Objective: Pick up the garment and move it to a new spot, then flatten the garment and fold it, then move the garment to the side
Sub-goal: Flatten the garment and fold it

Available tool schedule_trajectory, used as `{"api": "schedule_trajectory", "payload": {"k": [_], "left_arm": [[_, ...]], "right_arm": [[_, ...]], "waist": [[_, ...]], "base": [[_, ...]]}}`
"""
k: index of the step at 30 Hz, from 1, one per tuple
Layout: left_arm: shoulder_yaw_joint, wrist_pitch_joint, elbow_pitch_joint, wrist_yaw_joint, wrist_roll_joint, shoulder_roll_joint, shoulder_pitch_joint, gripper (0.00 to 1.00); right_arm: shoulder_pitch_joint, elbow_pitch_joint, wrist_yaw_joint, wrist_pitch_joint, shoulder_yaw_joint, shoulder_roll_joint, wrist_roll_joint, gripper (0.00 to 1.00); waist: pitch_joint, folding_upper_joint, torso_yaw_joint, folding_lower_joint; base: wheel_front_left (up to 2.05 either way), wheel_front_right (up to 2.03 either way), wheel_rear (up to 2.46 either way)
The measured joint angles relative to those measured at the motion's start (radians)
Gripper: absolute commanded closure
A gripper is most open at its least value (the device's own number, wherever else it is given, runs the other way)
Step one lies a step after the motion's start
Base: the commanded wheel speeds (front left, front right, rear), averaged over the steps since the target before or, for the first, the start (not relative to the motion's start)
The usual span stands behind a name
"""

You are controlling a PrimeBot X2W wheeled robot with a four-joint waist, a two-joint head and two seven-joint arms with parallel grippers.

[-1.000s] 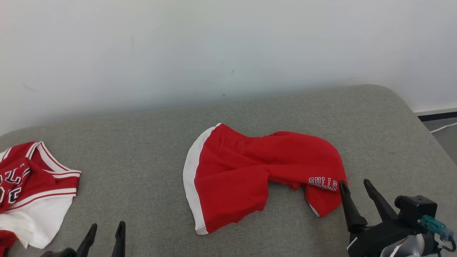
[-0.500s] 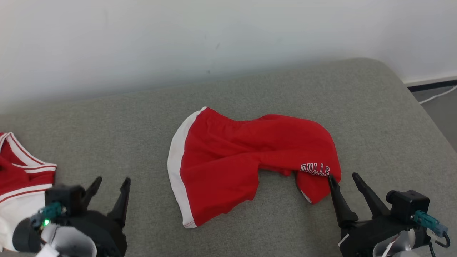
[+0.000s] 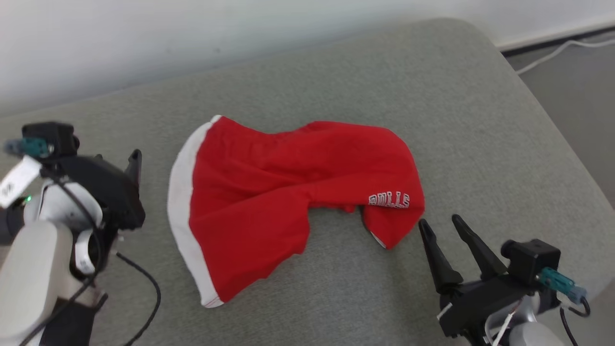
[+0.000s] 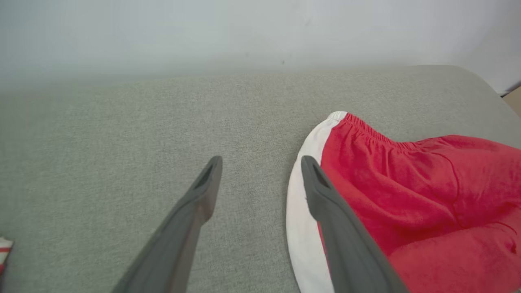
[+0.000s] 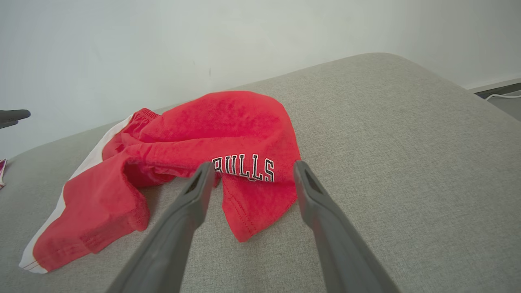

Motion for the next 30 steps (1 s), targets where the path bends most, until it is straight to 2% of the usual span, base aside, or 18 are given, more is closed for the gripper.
{"api": "schedule_trajectory", "payload": {"k": [7, 12, 22, 30], "left_arm": [[0.01, 0.105, 0.171, 0.0, 0.051, -0.051, -0.128, 0.0], [0.064, 0.143, 0.285, 0.0, 0.116, -0.067, -0.21, 0.0], [0.096, 0.184, 0.402, 0.0, 0.191, -0.067, -0.293, 0.0], [0.1, 0.193, 0.475, 0.0, 0.231, -0.081, -0.332, 0.0]], "right_arm": [[-0.043, 0.027, 0.018, 0.004, 0.025, 0.018, 0.0, 0.0], [-0.055, 0.045, 0.028, 0.004, 0.041, 0.032, -0.006, 0.0], [-0.055, 0.067, 0.03, 0.004, 0.046, 0.038, -0.006, 0.0], [-0.049, 0.079, 0.035, -0.003, 0.046, 0.043, -0.006, 0.0]], "waist": [[0.053, 0.0001, -0.073, 0.0], [0.074, 0.0, -0.121, 0.0], [0.089, 0.0, -0.2, -0.0001], [0.094, 0.0, -0.23, -0.0002]], "base": [[0.0, 0.0, 0.0], [0.0, 0.0, 0.0], [0.0, 0.0, 0.0], [0.0, 0.0, 0.0]]}}
